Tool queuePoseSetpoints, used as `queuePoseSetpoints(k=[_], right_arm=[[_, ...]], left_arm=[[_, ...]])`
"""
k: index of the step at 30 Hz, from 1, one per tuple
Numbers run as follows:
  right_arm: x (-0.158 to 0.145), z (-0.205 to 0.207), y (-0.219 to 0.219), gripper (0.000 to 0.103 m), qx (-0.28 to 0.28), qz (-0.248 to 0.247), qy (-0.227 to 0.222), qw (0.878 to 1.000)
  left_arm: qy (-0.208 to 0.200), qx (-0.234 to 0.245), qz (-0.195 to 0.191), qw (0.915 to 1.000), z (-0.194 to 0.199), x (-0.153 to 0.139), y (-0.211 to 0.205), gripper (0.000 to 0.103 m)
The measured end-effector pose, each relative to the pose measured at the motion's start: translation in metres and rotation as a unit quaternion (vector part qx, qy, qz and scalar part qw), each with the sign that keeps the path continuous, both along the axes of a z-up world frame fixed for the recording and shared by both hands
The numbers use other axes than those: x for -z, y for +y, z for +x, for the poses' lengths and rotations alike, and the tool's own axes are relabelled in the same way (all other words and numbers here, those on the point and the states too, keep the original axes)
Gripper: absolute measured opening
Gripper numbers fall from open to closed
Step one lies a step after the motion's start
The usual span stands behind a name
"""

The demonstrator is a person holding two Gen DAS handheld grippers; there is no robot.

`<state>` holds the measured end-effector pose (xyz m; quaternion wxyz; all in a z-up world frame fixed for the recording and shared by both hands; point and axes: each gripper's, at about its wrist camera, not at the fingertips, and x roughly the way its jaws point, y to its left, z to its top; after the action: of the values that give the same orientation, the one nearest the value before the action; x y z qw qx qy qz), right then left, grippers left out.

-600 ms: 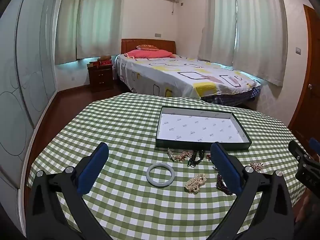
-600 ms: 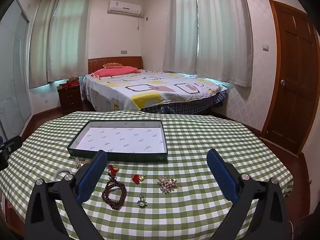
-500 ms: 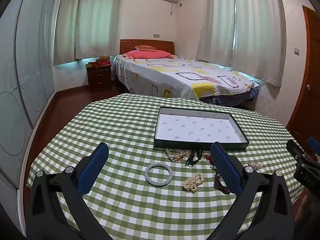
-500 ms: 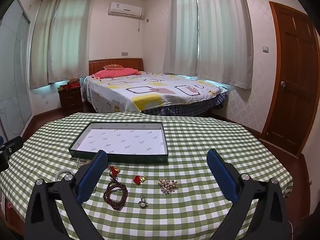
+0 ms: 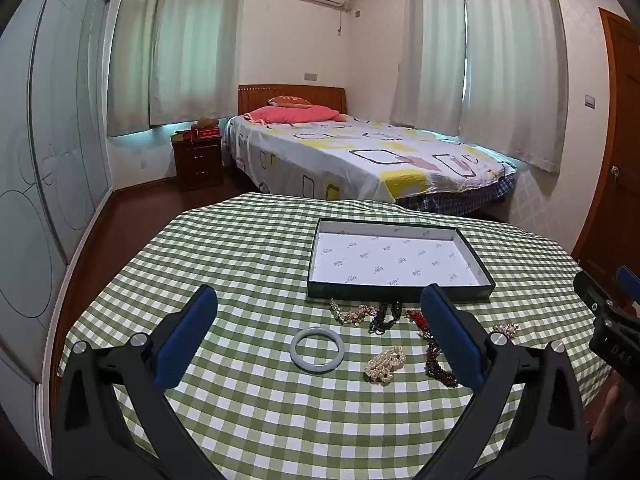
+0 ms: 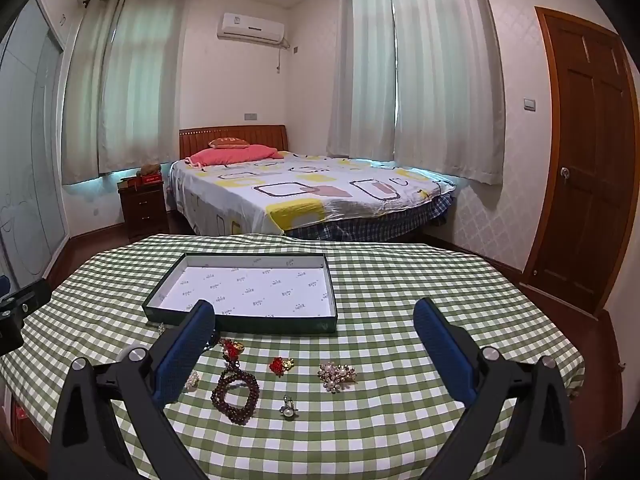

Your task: Organize jewelry

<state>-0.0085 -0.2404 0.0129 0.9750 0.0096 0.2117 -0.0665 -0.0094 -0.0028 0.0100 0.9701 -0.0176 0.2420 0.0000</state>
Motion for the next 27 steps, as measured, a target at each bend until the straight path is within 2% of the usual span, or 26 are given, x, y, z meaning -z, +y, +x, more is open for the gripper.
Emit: queuePoseSetpoints(k=[27], right_arm=[[0.0040, -0.0024, 0.0019, 0.097, 0.000, 0.000, -0.006, 1.000]], left_arm=[[0.008, 0.001, -0.002, 1.0000, 0.0003, 0.0047, 0.0002, 0.099]])
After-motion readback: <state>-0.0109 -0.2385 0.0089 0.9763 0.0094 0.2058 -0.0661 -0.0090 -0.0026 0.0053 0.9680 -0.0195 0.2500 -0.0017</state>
